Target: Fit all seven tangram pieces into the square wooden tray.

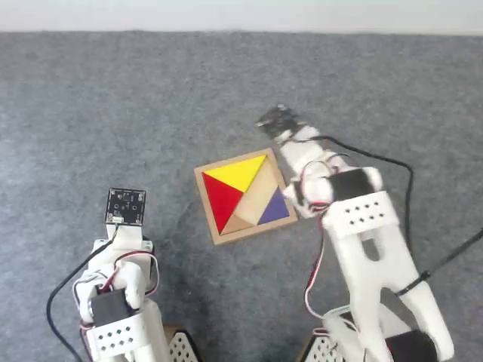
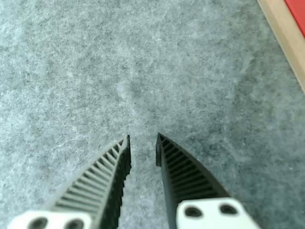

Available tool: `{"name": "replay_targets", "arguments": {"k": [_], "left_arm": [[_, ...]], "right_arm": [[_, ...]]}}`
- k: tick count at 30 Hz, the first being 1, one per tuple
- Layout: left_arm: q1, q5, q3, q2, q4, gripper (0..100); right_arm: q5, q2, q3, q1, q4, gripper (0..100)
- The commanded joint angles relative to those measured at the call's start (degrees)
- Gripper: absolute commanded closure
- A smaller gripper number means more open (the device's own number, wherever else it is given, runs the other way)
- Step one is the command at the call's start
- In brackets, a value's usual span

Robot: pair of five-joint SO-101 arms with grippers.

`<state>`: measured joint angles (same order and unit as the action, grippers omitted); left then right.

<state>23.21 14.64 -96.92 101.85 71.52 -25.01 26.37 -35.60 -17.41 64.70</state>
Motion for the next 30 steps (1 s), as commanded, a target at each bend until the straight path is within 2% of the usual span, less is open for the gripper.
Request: {"name": "replay_targets", "arguments": {"k": [1, 6, 11, 16, 23, 30], "left_arm": [[0.4, 0.5, 0.4, 0.7, 0.4, 91], [0.4, 0.5, 0.4, 0.7, 0.4, 91], [0.4, 0.5, 0.4, 0.7, 0.4, 91], [0.4, 0.5, 0.4, 0.7, 0.4, 91], [0.4, 0.5, 0.4, 0.7, 0.4, 91], [0.4, 0.5, 0.4, 0.7, 0.4, 91]], "right_arm": [[4.3, -3.2, 0.5, 6.5, 0.5, 91.9], [8.6, -5.4, -0.8, 16.0, 0.3, 71.5], [4.9, -5.5, -9.5, 12.6, -4.4, 58.2], [5.2, -5.6, -12.7, 8.6, -8.6, 60.4], [5.2, -14.3, -12.2, 8.5, -13.7, 66.0], [4.7, -16.9, -10.8, 8.7, -14.2, 74.3]]}}
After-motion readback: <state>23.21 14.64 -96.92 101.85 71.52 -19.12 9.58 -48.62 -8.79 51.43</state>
